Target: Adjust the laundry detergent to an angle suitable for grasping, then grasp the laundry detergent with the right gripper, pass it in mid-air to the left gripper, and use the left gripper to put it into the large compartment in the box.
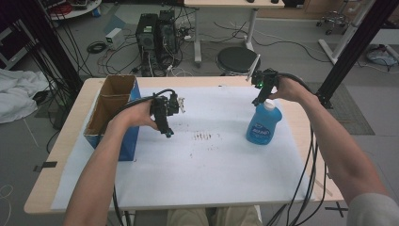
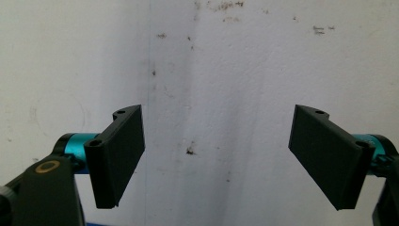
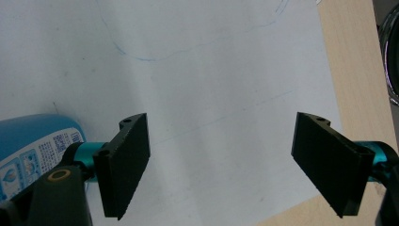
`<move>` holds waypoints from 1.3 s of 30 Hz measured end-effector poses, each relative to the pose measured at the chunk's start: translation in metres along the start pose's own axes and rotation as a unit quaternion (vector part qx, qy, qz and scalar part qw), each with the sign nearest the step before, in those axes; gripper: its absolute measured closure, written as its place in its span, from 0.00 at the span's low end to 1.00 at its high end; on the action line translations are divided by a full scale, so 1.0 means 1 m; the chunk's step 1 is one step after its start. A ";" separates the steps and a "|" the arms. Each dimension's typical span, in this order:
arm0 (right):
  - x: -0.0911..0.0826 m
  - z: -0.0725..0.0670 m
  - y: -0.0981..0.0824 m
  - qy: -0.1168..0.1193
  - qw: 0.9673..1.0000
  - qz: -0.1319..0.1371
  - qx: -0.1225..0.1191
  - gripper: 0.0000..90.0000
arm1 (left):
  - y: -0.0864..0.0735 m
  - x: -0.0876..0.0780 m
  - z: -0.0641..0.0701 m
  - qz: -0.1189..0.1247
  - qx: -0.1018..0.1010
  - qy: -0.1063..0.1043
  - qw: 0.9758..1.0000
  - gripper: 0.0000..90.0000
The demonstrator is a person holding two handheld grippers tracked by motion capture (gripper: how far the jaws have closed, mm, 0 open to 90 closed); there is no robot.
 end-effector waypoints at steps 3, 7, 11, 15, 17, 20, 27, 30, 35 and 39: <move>-0.002 0.000 0.000 -0.002 1.000 0.002 0.000 0.21 | 0.000 -0.001 0.001 0.002 -0.002 0.000 1.000 0.21; -0.005 0.001 -0.002 -0.003 1.000 0.005 0.003 0.21 | 0.001 -0.003 0.002 0.006 -0.001 0.002 1.000 0.21; -0.007 0.002 -0.004 -0.003 1.000 0.004 0.007 0.21 | 0.001 -0.005 0.002 0.011 -0.002 0.001 1.000 0.21; -0.008 0.002 -0.004 -0.002 1.000 0.007 0.009 0.21 | 0.002 -0.006 0.003 0.010 -0.005 0.003 1.000 0.21; -0.008 0.002 -0.004 -0.002 1.000 0.008 0.009 0.21 | 0.003 -0.008 0.005 0.007 -0.002 0.004 1.000 0.21; -0.008 0.001 -0.004 -0.003 1.000 0.009 0.009 0.21 | 0.004 -0.010 0.008 0.008 -0.002 0.006 1.000 0.21; -0.004 0.000 -0.003 0.002 1.000 0.006 0.008 0.21 | 0.003 -0.011 0.007 0.010 -0.002 0.006 1.000 0.21; -0.002 0.000 -0.002 0.002 1.000 0.003 0.012 0.21 | 0.005 -0.011 0.009 0.012 0.001 0.006 1.000 0.21; -0.002 0.000 -0.002 0.003 1.000 0.003 0.011 0.21 | 0.005 -0.013 0.010 0.017 0.002 0.006 1.000 0.21; -0.003 0.002 -0.004 0.000 1.000 0.002 0.012 0.21 | 0.005 -0.013 0.009 0.021 0.003 0.006 1.000 0.21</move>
Point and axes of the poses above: each handheld gripper's, and its own axes: x roughly forward along the jaws, y roughly out of its top, z roughly to its right, the point moved 8 cm from there along x, roughly forward along the jaws, and after that the axes turned 10 degrees about x, right-handed, at the moved point
